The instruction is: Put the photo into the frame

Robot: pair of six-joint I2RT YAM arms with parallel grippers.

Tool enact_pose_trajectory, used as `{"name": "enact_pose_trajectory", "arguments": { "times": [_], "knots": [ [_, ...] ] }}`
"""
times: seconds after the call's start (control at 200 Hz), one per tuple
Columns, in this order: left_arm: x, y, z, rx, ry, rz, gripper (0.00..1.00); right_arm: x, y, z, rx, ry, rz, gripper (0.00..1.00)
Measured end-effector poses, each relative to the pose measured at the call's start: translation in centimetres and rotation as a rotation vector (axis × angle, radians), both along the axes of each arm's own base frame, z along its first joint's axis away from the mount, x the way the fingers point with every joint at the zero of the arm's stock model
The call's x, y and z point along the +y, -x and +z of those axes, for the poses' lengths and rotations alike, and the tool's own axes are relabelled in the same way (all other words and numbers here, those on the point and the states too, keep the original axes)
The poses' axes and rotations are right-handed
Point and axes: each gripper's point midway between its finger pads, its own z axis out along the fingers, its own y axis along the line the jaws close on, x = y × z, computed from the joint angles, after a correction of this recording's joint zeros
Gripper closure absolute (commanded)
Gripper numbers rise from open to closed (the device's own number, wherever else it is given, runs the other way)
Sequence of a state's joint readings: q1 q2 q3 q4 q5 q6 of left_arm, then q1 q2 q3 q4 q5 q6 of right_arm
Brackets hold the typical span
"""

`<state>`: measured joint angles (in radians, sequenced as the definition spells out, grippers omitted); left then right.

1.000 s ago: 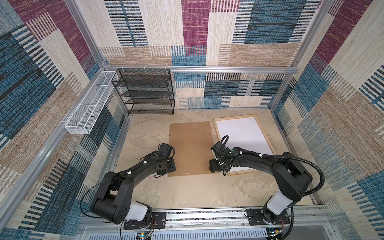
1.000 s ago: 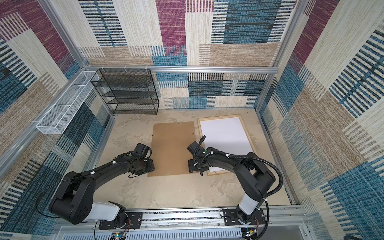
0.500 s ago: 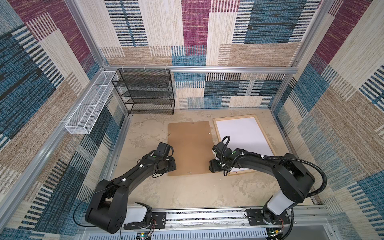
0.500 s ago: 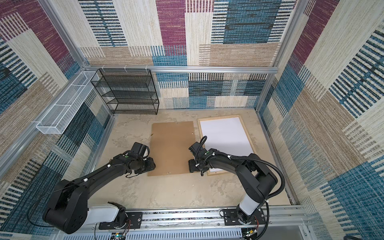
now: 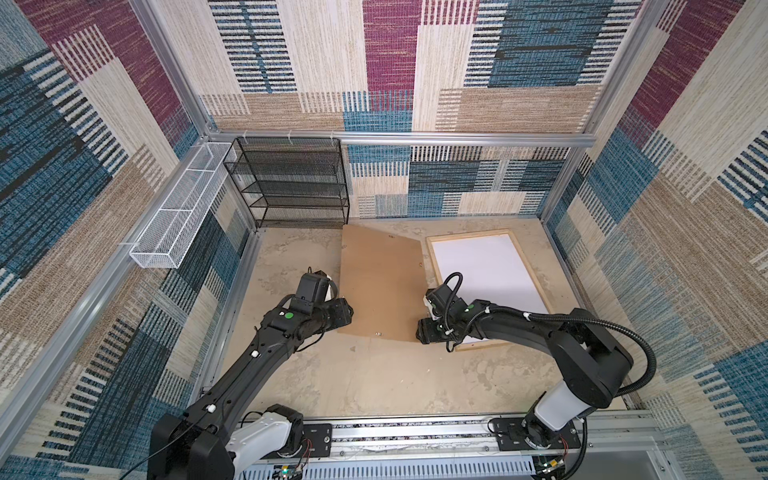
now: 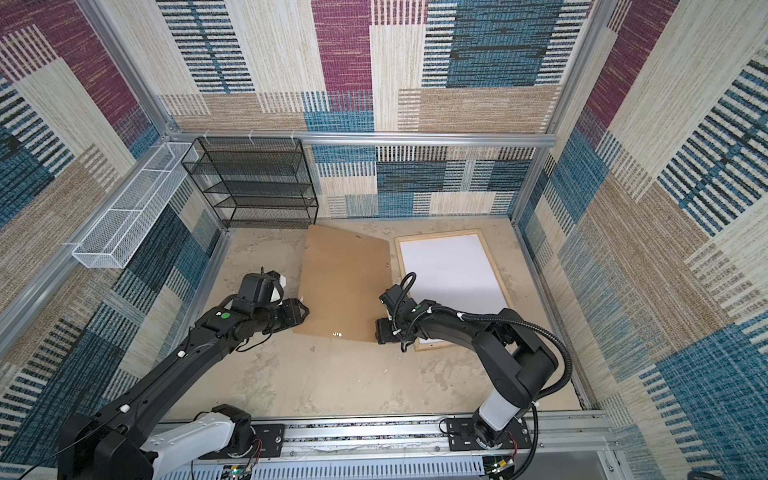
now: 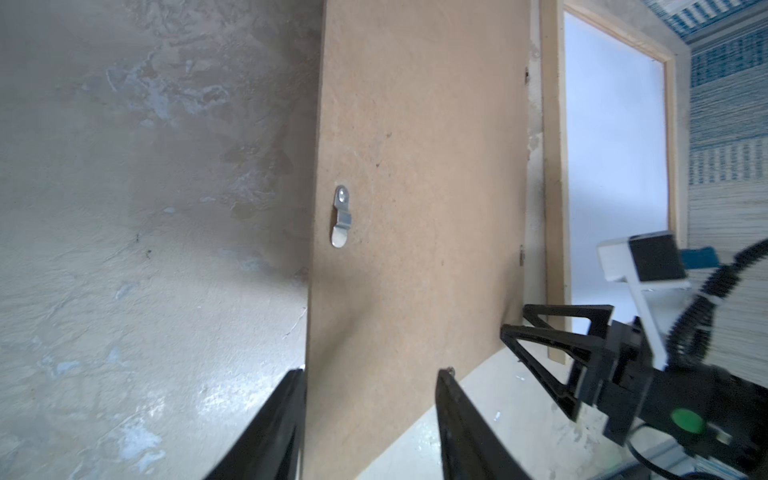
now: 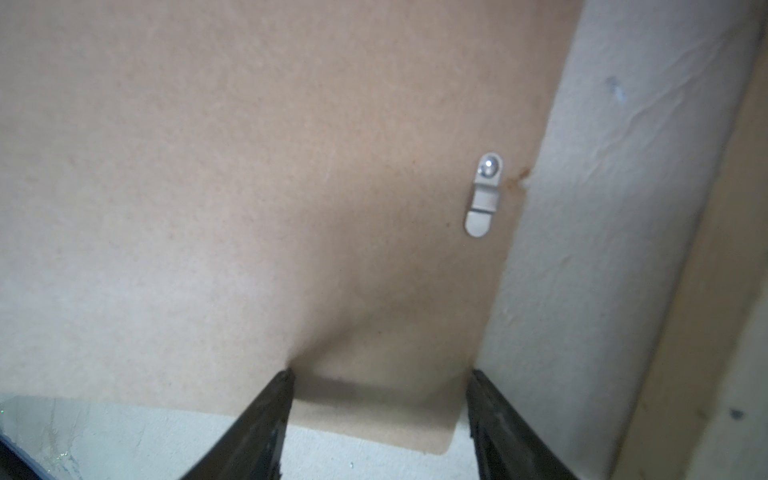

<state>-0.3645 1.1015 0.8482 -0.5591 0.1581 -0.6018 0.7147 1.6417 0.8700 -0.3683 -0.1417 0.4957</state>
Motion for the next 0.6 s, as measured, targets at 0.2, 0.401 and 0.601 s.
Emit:
{"name": "enact_pose_trajectory", "arguments": {
  "times": [0.2, 0.401, 0.601],
  "knots": [
    [-0.4, 0.2, 2.3, -0.032, 0.032, -0.018, 0.47, 0.7, 0.0, 0.3, 0.001, -0.038, 0.018, 0.33],
    [-1.1, 0.2, 4.4, -0.069, 0.076, -0.044, 0.47, 1.4, 0.2, 0.8, -0.003, -0.080, 0.050, 0.33],
    [-2.1, -0.2, 6.4, -0.110, 0.136, -0.079, 0.48, 2.1, 1.0, 1.7, 0.001, -0.135, 0.098, 0.33]
  ]
}}
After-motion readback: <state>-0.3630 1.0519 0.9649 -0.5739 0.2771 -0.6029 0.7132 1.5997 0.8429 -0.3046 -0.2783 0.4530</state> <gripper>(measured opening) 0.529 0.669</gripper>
